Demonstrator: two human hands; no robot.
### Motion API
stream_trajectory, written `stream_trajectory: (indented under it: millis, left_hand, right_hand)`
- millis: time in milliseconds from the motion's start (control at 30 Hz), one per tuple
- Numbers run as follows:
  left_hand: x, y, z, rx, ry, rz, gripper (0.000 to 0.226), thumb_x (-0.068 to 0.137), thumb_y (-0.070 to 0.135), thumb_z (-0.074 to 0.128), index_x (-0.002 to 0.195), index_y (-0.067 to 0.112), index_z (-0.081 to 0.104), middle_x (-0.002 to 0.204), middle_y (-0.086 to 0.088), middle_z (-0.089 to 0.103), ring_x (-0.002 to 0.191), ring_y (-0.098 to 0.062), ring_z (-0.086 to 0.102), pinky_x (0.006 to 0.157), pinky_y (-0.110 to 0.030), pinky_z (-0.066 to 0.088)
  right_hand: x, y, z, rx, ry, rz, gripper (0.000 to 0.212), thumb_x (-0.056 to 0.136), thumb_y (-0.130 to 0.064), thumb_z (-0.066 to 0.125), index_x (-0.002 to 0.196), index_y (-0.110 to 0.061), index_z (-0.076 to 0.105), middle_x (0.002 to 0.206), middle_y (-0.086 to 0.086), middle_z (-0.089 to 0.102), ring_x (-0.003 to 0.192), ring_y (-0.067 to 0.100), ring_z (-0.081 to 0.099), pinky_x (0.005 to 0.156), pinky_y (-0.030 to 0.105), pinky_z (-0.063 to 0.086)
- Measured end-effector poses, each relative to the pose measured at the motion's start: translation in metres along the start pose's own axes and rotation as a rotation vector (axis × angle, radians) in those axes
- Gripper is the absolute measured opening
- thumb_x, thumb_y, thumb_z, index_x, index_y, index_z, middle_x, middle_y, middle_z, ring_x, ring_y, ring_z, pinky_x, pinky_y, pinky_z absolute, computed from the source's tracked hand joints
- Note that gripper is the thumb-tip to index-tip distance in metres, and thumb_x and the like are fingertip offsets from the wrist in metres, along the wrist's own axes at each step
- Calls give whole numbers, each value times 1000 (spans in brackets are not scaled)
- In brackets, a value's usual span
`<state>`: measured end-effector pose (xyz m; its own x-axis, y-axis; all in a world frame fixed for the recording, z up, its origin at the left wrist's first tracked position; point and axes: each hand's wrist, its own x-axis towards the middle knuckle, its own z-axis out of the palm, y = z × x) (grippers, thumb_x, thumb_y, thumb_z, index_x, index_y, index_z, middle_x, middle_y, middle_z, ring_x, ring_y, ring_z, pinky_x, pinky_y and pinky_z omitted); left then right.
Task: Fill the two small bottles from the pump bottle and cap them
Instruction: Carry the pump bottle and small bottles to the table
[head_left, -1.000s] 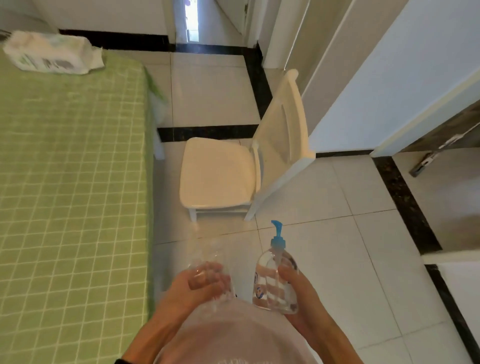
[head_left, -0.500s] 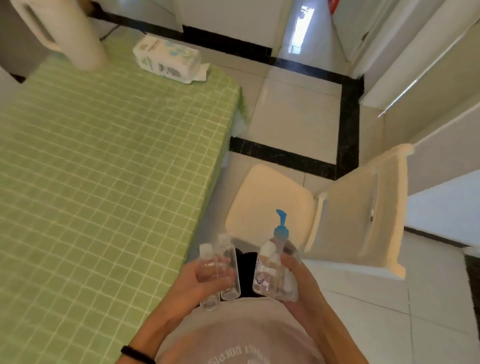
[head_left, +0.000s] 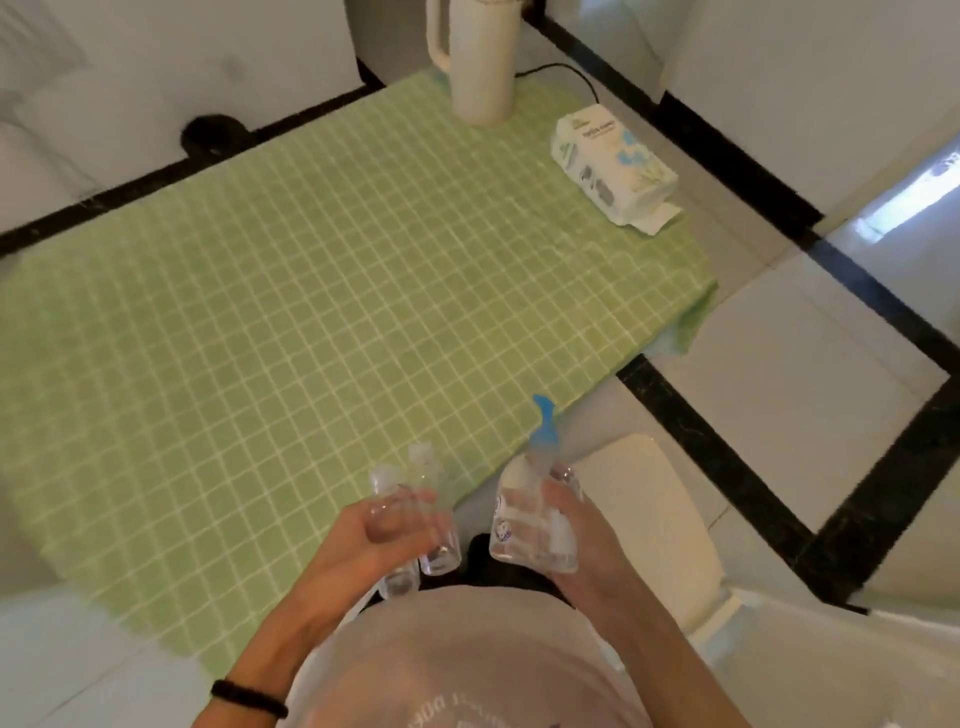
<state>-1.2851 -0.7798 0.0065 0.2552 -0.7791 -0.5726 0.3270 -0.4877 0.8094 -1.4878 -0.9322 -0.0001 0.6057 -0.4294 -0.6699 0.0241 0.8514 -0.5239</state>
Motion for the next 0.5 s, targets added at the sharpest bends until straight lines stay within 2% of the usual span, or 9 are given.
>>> stream_trajectory:
  millis: [67, 133, 267, 300, 367, 400, 500]
  left_hand:
    - [-2, 3, -11, -18, 49, 13, 45, 77, 24, 85, 121, 20, 76, 116, -6, 82, 114, -23, 76, 104, -39, 52]
    - [-5, 6, -23, -58, 89, 18, 38, 79, 20, 83, 116, 22, 79, 120, -5, 80, 114, -22, 76, 100, -36, 52]
    - [-11, 8, -43, -79, 122, 60, 30, 80, 23, 90, 106, 34, 83, 129, 1, 77, 110, -22, 78, 93, -32, 56]
    - [-11, 6, -48, -75, 120, 65, 28, 80, 25, 90, 106, 36, 83, 129, 2, 76, 109, -21, 78, 92, -31, 56]
    - [-10, -1, -56, -88, 126, 66, 27, 80, 30, 88, 105, 36, 83, 130, 2, 76, 110, -20, 78, 93, -32, 55]
    - [-10, -4, -59, -99, 129, 67, 28, 79, 33, 91, 105, 36, 83, 130, 3, 76, 109, -19, 78, 93, -33, 55]
    - [-9, -15, -64, -146, 144, 78, 37, 72, 43, 92, 107, 37, 81, 127, 6, 78, 107, -18, 79, 84, -27, 57]
  right_hand:
    - [13, -5, 10, -80, -9, 7, 71, 57, -44, 101, 117, -17, 76, 100, 10, 72, 84, 26, 73, 71, 40, 61]
    - [23, -7, 20, -140, -22, 23, 81, 56, -50, 102, 123, -16, 75, 106, 10, 75, 91, 28, 75, 76, 43, 61]
    - [36, -8, 43, -252, 35, 10, 99, 48, -53, 104, 134, -18, 71, 122, 13, 74, 110, 34, 72, 102, 59, 55]
    - [37, -9, 48, -250, 37, 16, 94, 51, -50, 104, 133, -18, 71, 120, 13, 74, 107, 34, 72, 99, 58, 56]
    - [38, -9, 54, -246, 16, 25, 65, 68, -40, 95, 126, -21, 74, 117, 13, 74, 99, 32, 74, 86, 52, 59]
    - [37, -9, 55, -259, 5, 25, 57, 73, -37, 89, 126, -22, 74, 117, 14, 75, 99, 32, 75, 86, 51, 60]
    - [41, -12, 52, -317, -4, 27, 55, 71, -36, 87, 124, -24, 75, 118, 17, 73, 105, 37, 69, 103, 66, 51]
